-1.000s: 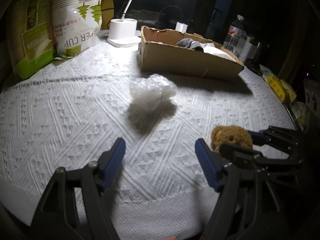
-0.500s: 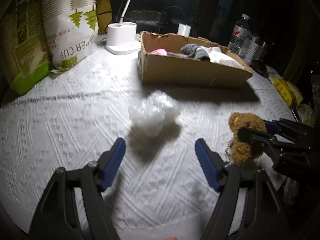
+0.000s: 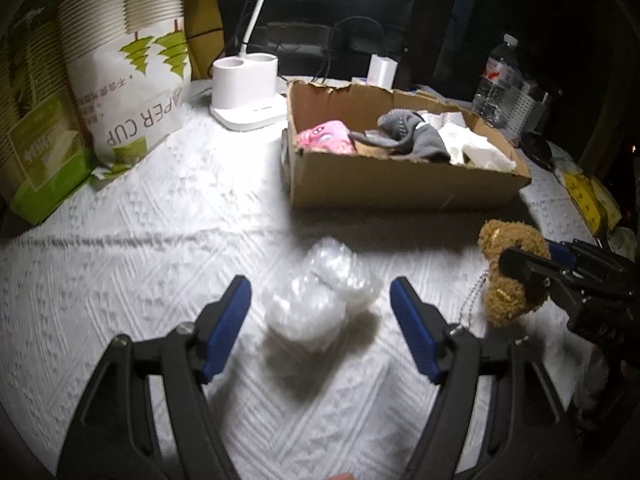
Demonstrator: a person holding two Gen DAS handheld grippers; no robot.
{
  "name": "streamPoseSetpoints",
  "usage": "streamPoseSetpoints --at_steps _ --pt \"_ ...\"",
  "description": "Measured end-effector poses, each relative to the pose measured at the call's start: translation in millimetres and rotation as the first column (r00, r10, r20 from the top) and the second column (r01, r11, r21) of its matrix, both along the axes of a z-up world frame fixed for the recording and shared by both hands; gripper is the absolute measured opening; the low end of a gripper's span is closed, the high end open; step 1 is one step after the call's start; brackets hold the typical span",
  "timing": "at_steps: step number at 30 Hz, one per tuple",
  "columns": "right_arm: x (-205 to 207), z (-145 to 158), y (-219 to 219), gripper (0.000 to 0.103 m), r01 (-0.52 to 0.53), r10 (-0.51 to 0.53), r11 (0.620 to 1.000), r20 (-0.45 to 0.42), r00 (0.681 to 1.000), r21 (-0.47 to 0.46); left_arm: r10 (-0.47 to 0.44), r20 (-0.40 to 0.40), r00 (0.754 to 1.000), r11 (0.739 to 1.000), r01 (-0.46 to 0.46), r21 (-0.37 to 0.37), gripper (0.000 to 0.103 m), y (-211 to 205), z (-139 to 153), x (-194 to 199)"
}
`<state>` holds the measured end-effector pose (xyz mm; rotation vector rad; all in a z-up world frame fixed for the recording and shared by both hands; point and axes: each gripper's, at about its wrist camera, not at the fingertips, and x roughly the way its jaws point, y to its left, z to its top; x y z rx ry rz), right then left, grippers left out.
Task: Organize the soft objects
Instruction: 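Grasp the clear bubble-wrap bundle with the left tool while the right tool holds the sponge, then carry the bubble wrap with the left tool while the right tool carries the sponge over the box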
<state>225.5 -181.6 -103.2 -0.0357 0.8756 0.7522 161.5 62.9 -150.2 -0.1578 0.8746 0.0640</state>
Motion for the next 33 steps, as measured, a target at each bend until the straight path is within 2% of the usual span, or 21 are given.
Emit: streamPoseSetpoints --at_steps 10,18,19,20,21,26,33 --pt "19.9 -7.0 -8.5 0.037 0.022 -0.022 1.0 -0.021 1.0 0.009 0.015 -0.029 0.999 1.0 -0.014 0.019 0.073 0.4 -10.5 29.4" --pt "22.7 -8.1 -15.7 0.037 0.04 -0.04 0.999 -0.022 0.999 0.018 -0.041 -0.07 0.997 0.998 0.044 0.046 0.072 -11.2 -23.3 35.2" --pt "22.6 -7.5 -16.5 0.037 0.043 -0.043 0.999 -0.021 0.999 0.021 -0.049 -0.069 0.996 0.998 0.052 0.044 0.069 -12.8 -23.6 33.9" --pt "22.4 -7.0 -17.1 0.037 0.044 -0.044 0.999 -0.019 0.999 0.022 -0.055 -0.07 0.996 0.997 0.058 0.043 0.061 -14.4 -23.7 32.7" --pt "22.2 -6.3 -17.8 0.037 0.045 -0.045 0.999 -0.017 0.999 0.023 -0.063 -0.073 0.995 0.997 0.066 0.042 0.06 -16.3 -23.9 31.8" --pt "19.3 -0.4 -19.9 0.037 0.044 -0.044 0.998 -0.002 0.999 0.033 -0.077 -0.055 0.995 0.996 0.08 0.039 0.054 -20.2 -17.3 25.6" --pt "13.8 11.9 -26.1 0.037 0.045 -0.046 0.998 0.031 0.998 0.055 -0.105 0.017 0.994 0.994 0.104 0.03 0.054 -27.5 5.3 15.8"
